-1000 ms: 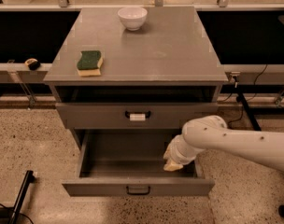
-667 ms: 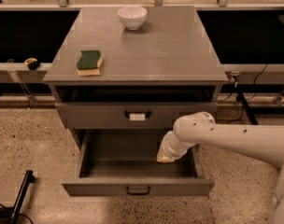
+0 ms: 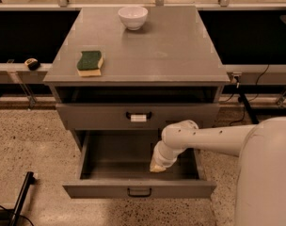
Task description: Open middle drawer
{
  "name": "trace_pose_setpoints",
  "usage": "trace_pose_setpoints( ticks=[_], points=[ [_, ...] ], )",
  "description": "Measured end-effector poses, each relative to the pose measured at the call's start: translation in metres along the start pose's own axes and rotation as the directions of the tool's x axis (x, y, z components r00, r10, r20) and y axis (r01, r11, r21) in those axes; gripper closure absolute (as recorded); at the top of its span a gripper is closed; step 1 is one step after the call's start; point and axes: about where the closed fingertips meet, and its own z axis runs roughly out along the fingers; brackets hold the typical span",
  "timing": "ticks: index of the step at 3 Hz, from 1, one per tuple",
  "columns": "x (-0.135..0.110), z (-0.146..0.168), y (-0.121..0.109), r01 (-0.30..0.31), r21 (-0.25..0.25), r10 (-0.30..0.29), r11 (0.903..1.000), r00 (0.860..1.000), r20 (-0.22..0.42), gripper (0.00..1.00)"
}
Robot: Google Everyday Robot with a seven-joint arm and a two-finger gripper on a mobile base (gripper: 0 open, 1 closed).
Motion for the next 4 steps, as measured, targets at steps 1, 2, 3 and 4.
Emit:
trace_pose_setpoints(
  ticks=[1,2,3,4],
  points=[
    [-0.009,0.007,0.027,0.043,-0.089,-0.042,0.9951,0.999,0.015,1.00],
    [-0.012,-0.005,0.066,0.085,-0.187,-0.079,0.9786,0.996,0.041,1.00],
    [-0.011,-0.025,0.105,0.116,-0.266,-0.099,0.9571,0.992,0.077,1.00],
    [-0.009,-0.043,0.136,0.136,-0.328,-0.101,0.9349,0.987,0.121,1.00]
  ],
)
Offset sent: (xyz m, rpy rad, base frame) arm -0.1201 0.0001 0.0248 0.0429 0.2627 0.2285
